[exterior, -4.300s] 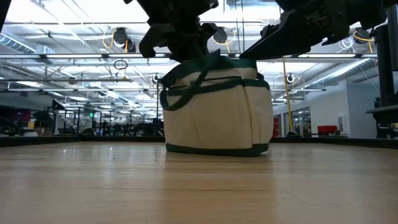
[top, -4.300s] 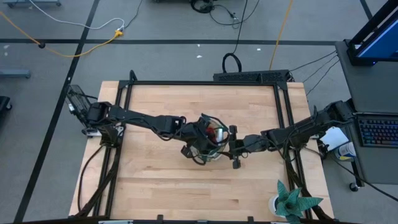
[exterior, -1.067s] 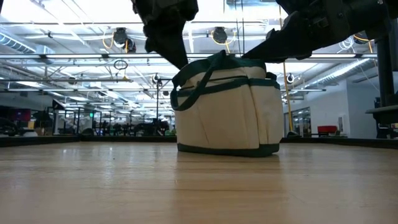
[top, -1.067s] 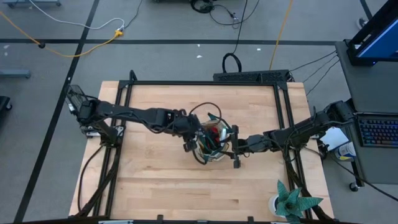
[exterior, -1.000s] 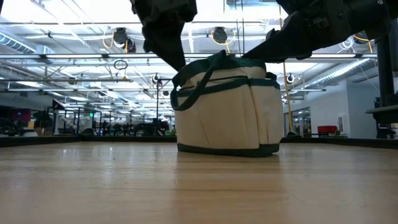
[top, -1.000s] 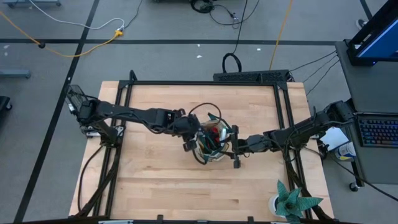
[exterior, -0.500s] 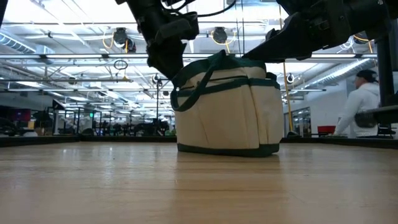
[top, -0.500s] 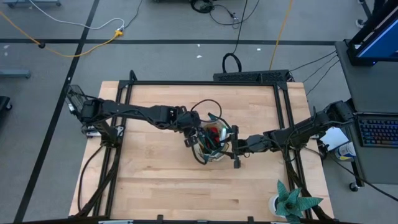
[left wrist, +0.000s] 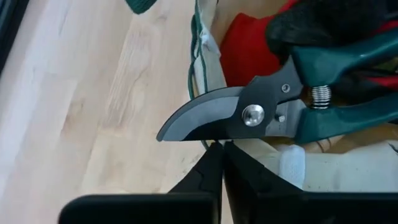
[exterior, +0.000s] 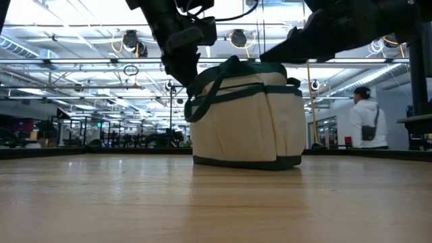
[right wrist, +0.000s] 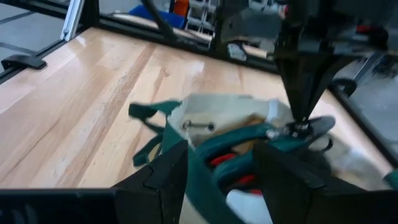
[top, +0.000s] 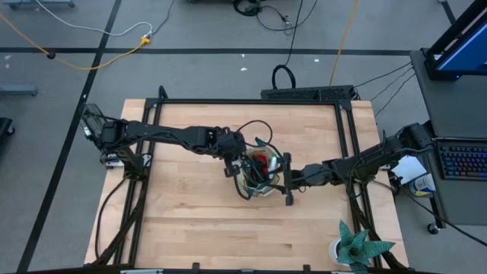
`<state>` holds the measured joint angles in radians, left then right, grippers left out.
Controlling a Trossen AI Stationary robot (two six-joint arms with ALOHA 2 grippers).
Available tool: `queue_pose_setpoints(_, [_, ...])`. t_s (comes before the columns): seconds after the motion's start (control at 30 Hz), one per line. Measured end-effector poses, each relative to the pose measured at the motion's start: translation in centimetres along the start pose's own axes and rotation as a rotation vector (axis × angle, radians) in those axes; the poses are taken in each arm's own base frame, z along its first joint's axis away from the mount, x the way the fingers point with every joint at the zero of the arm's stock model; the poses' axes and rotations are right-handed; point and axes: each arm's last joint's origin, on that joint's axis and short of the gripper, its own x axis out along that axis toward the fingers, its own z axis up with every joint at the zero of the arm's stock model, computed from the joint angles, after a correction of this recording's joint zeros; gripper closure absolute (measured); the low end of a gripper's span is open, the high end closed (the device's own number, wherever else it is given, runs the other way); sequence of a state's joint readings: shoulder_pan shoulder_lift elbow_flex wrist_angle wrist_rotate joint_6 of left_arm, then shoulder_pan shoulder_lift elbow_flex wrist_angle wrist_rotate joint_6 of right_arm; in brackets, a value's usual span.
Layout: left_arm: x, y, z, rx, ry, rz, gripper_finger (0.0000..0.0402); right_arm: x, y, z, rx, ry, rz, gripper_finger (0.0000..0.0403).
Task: Pick & Place Garden tools in Gardening bag
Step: Put the green pruner into the brown gardening bag
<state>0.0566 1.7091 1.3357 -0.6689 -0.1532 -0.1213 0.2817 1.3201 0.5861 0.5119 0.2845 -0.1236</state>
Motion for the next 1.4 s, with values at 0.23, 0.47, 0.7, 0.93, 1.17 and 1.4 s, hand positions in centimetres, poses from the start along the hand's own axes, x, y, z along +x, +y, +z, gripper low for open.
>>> queue_pose_setpoints(0.23, [-0.2, 0.0, 0.0, 0.091, -0.004, 0.003, 0.0375, 0.4, -0.8, 0.3, 0.005, -0.056, -0.040, 0.0232])
queue_pose_setpoints(0.47, [-0.2, 0.2, 0.0, 0.039, 0.005, 0.007, 0.0328, 1.0, -0.9, -0.2, 0.004, -0.030, -0.046, 0.0232])
queue_pose_setpoints(0.7, [-0.8, 0.2, 0.5, -0.013, 0.010, -0.028, 0.0282, 1.3, -0.8, -0.4, 0.000, -0.026, -0.047, 0.0232])
queue_pose_setpoints(0.93, [-0.7, 1.9, 0.8, -0.217, 0.022, -0.083, 0.0249, 1.3, -0.8, -0.4, 0.000, -0.025, -0.046, 0.0232])
queue_pose_setpoints(1.17, [-0.7, 2.3, 0.8, -0.156, 0.026, -0.122, 0.0257, 1.3, -0.8, -0.6, -0.004, -0.005, -0.044, 0.0232])
queue_pose_setpoints(1.4, [-0.3, 1.5, 0.6, -0.119, 0.045, -0.146, 0.0277, 1.3, -0.8, -0.6, -0.005, -0.002, -0.043, 0.0232])
